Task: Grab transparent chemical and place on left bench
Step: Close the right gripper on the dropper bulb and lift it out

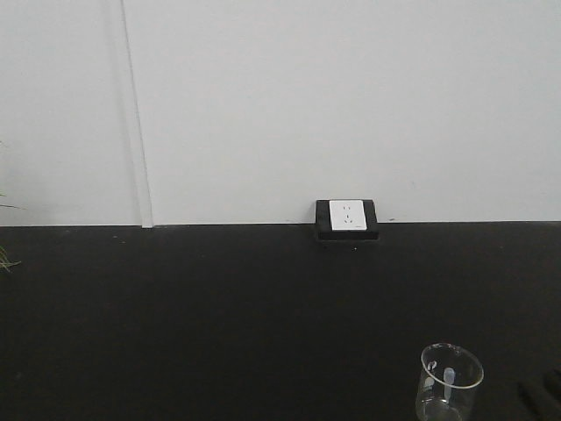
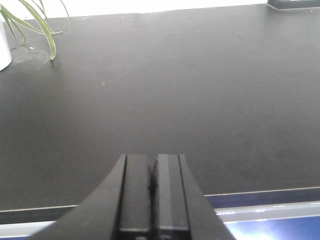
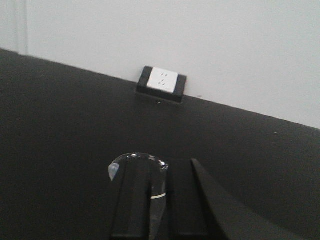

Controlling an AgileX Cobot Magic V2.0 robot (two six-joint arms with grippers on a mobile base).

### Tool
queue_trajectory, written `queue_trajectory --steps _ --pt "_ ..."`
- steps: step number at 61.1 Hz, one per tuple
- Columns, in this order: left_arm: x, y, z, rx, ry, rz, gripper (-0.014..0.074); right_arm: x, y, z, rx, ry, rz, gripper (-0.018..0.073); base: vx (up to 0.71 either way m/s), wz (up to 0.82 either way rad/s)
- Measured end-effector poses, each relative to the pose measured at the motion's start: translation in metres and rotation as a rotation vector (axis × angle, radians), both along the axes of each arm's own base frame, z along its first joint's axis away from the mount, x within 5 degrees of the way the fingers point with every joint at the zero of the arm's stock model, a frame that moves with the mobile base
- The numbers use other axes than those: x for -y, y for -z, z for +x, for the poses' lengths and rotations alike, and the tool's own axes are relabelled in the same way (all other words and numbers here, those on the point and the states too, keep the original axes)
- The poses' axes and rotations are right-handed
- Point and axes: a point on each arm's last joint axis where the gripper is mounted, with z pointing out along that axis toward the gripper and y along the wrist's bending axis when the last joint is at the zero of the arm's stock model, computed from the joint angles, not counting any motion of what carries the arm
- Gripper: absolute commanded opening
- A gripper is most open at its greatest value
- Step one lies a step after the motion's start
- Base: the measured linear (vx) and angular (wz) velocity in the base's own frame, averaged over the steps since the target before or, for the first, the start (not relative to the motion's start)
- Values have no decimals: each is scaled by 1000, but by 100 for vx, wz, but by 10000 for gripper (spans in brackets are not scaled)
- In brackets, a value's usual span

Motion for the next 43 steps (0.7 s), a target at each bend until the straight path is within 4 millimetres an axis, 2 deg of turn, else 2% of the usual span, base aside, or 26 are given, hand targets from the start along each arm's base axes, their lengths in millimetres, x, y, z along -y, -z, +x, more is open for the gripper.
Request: queue_trajectory --steps 8,13,35,43 --pt "0 0 0 0 0 0 -3 -2 11 24 -55 -50 -9 454 0 0" --pt "0 0 0 0 0 0 -3 -3 17 37 -75 -68 -1 488 0 0" --pt "0 0 0 0 0 0 -3 -10 33 66 -91 -183 6 496 0 0" --pt "0 0 0 0 0 0 -3 -9 35 82 -95 -182 14 496 0 0"
